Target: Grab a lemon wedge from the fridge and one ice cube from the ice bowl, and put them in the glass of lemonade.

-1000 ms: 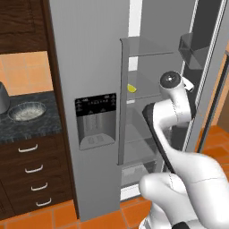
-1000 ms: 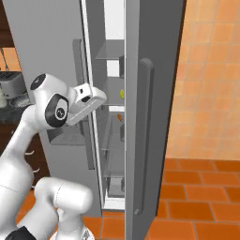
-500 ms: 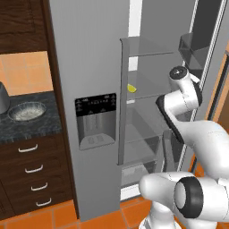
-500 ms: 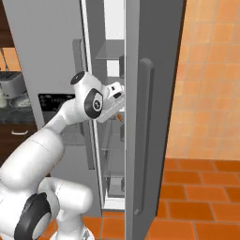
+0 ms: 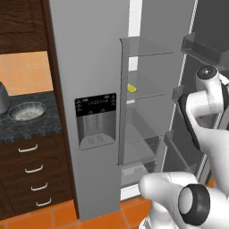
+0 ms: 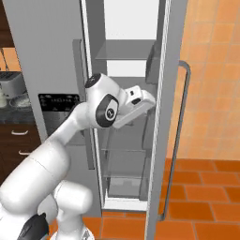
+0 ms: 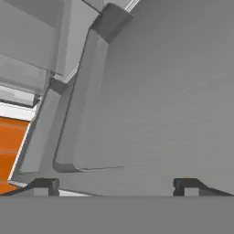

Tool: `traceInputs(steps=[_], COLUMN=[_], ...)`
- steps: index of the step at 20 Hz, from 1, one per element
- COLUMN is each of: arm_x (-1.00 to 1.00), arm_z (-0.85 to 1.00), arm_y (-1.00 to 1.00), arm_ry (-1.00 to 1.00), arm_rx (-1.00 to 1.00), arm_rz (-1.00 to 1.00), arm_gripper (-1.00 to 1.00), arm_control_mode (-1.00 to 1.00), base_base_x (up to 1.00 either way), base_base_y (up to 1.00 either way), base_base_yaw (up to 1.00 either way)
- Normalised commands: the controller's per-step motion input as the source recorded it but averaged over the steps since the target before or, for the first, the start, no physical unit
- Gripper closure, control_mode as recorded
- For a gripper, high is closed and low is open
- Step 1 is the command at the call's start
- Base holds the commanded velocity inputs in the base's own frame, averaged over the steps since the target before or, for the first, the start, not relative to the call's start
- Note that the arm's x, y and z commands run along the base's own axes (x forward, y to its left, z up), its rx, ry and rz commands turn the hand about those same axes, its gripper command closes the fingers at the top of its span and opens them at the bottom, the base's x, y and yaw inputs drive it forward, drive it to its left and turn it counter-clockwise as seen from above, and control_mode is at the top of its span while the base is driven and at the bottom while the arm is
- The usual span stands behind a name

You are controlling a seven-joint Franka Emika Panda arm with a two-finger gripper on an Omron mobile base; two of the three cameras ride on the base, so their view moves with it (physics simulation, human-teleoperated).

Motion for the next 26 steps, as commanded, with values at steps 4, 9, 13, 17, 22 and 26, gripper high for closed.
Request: traceInputs(steps=[4,9,13,17,22,26], arm_x=[-0.79,-0.78,-0.66,-0.49,-0.56,-0.36], arm_z=[0.96,0.1,-0.33,-0.77,-0.27,-0.35], arm_y=[0.92,1.0,1.0,1.0,0.72,0.03], arm_ry=[-0.34,-0.27,-0.21,-0.11,0.06,0.06], arm_rx=[0.1,0.26,0.54,0.67,0.39,-0.09], arm_rz=[0.0,0.0,0.0,0.0,0.0,0.03], arm_gripper=[-1.0,-1.0,-1.0,-1.0,-1.0,-1.0], arm_control_mode=[-1.0,-1.0,-1.0,-1.0,-1.0,-1.0], base_base_x=[0.0,0.0,0.0,0.0,0.0,0.0], base_base_y=[0.0,0.0,0.0,0.0,0.0,0.0], base_base_yaw=[0.0,0.0,0.0,0.0,0.0,0.0])
